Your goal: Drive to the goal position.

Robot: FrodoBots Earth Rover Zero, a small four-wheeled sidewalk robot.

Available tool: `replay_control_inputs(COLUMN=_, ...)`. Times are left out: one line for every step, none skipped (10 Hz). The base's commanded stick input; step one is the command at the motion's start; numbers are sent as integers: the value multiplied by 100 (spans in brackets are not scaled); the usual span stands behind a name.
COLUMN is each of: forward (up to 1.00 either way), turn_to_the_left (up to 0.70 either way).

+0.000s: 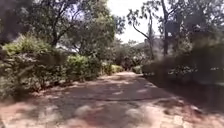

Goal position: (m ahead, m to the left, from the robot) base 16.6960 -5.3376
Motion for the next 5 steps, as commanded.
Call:
replay_control_inputs(forward=70, turn_to_the_left=-29)
replay_control_inputs(forward=70, turn_to_the_left=-12)
replay_control_inputs(forward=70, turn_to_the_left=0)
replay_control_inputs(forward=70, turn_to_the_left=0)
replay_control_inputs(forward=70, turn_to_the_left=0)
